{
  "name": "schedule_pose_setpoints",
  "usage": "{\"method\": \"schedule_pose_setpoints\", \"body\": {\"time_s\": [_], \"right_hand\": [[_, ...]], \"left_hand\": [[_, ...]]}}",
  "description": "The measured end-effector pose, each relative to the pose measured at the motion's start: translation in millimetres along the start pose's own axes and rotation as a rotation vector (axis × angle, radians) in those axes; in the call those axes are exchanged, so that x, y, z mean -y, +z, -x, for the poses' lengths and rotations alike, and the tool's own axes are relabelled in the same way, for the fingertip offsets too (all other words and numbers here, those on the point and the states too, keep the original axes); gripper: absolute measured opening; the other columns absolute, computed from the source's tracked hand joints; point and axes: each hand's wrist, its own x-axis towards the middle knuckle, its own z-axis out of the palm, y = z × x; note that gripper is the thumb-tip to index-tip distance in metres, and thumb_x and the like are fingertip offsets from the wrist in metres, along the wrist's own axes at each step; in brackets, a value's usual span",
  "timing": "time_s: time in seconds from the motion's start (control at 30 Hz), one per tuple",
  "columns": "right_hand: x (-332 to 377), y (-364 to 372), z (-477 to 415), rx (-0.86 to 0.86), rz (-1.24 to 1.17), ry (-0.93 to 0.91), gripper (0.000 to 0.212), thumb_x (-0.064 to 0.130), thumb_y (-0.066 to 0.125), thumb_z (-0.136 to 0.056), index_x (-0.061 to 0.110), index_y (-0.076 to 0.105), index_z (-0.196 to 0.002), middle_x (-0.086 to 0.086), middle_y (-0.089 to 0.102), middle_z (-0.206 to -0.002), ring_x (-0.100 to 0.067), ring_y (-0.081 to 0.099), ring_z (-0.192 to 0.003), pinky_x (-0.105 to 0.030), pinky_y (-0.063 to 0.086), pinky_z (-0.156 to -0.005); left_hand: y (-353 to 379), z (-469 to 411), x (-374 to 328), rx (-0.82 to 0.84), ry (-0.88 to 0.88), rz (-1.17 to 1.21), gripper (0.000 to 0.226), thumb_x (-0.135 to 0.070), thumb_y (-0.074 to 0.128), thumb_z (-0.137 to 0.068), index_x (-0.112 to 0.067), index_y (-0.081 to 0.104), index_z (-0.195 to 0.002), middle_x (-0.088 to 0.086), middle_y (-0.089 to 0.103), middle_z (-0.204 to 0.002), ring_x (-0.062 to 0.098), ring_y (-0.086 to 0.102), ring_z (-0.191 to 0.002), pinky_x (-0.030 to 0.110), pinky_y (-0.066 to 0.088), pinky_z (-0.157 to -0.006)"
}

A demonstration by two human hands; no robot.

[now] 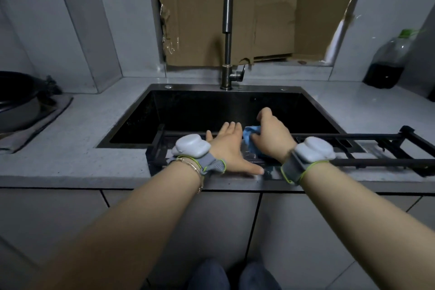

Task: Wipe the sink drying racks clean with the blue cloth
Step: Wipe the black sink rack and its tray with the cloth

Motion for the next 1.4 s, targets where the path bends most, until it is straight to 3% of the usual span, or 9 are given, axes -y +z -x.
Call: {"method": "schedule_pose_setpoints", "body": {"time_s": [0.17, 0.33, 0.57, 0.77, 0.9, 1.03, 1.13, 1.23, 1.4], "right_hand": [[-4.2, 1.6, 10.5, 0.026, 0.042, -0.037, 0.021, 0.021, 0.058, -0.086, 0.008, 0.062, -0.102, -0.015, 0.059, -0.108, -0.032, 0.056, -0.102, -0.029, 0.039, -0.075], [-16.8, -26.0, 17.7, 0.225, 0.005, -0.033, 0.010, 0.014, 0.065, -0.078, 0.010, 0.071, -0.086, -0.008, 0.064, -0.083, -0.017, 0.056, -0.077, -0.019, 0.036, -0.060], [-17.2, 3.3, 1.2, -0.032, -0.031, 0.008, 0.018, 0.008, 0.056, -0.080, 0.011, 0.070, -0.090, -0.016, 0.067, -0.096, -0.033, 0.060, -0.096, -0.028, 0.043, -0.075], [-21.3, -23.8, 8.2, 0.247, 0.033, -0.122, 0.011, 0.005, 0.064, -0.074, 0.013, 0.072, -0.079, -0.003, 0.065, -0.078, -0.015, 0.060, -0.077, -0.019, 0.041, -0.060], [-18.2, -2.2, -3.6, 0.040, 0.008, -0.030, 0.019, 0.006, 0.060, -0.077, 0.010, 0.072, -0.092, -0.015, 0.067, -0.097, -0.030, 0.062, -0.095, -0.027, 0.045, -0.075], [-23.6, -2.1, -7.6, -0.059, -0.070, 0.004, 0.020, 0.005, 0.057, -0.077, 0.010, 0.072, -0.088, -0.016, 0.069, -0.092, -0.027, 0.062, -0.095, -0.029, 0.046, -0.076], [-29.0, -32.4, -17.4, -0.338, -0.477, 0.184, 0.016, 0.002, 0.058, -0.076, 0.015, 0.060, -0.067, -0.008, 0.061, -0.078, -0.020, 0.056, -0.081, -0.028, 0.041, -0.066], [-23.4, -58.8, -23.5, -0.463, -0.939, 0.288, 0.025, 0.001, 0.058, -0.079, 0.021, 0.047, -0.069, -0.003, 0.054, -0.081, -0.017, 0.051, -0.082, -0.024, 0.040, -0.061], [7.7, -39.0, -13.4, -0.110, -0.736, 0.140, 0.022, -0.003, 0.058, -0.077, 0.015, 0.057, -0.064, -0.003, 0.049, -0.063, -0.013, 0.045, -0.063, -0.019, 0.033, -0.051]], "left_hand": [[14.0, -7.6, -4.5, -0.057, -0.023, -0.032, 0.124, -0.071, 0.064, -0.067, -0.008, -0.004, -0.150, 0.001, 0.004, -0.159, 0.018, -0.002, -0.146, 0.052, -0.004, -0.115], [11.9, -6.4, -7.9, -0.054, -0.034, -0.055, 0.122, -0.068, 0.065, -0.069, -0.007, -0.004, -0.150, 0.004, 0.008, -0.158, 0.019, 0.001, -0.146, 0.051, -0.003, -0.115], [11.5, -5.9, -7.1, -0.059, -0.019, -0.082, 0.121, -0.065, 0.067, -0.069, -0.007, -0.002, -0.150, 0.004, 0.007, -0.158, 0.019, 0.003, -0.146, 0.054, 0.000, -0.115], [12.7, -8.5, -8.2, -0.061, -0.028, -0.080, 0.122, -0.064, 0.068, -0.068, -0.007, -0.003, -0.150, 0.005, 0.008, -0.158, 0.021, 0.004, -0.146, 0.054, 0.000, -0.115], [13.9, -8.4, -7.2, -0.077, -0.015, -0.083, 0.122, -0.063, 0.069, -0.067, -0.007, -0.001, -0.150, 0.005, 0.010, -0.157, 0.021, 0.005, -0.145, 0.054, 0.001, -0.114], [12.9, -7.3, -4.4, -0.067, -0.011, -0.060, 0.123, -0.064, 0.069, -0.068, -0.006, -0.003, -0.150, 0.005, 0.008, -0.158, 0.020, 0.004, -0.146, 0.054, 0.000, -0.114], [2.8, -0.4, 1.3, 0.005, 0.012, 0.017, 0.126, -0.063, 0.069, -0.069, -0.006, -0.011, -0.149, 0.007, -0.004, -0.159, 0.020, -0.005, -0.147, 0.049, -0.003, -0.116], [-14.4, 5.4, 15.0, 0.011, -0.014, -0.009, 0.130, -0.067, 0.068, -0.067, -0.006, -0.014, -0.148, 0.008, -0.011, -0.159, 0.021, -0.010, -0.146, 0.047, -0.003, -0.116], [-15.6, 11.2, 28.6, 0.085, -0.100, -0.037, 0.124, -0.073, 0.060, -0.070, -0.005, -0.007, -0.150, 0.006, -0.006, -0.159, 0.020, -0.008, -0.146, 0.048, -0.002, -0.118]]}}
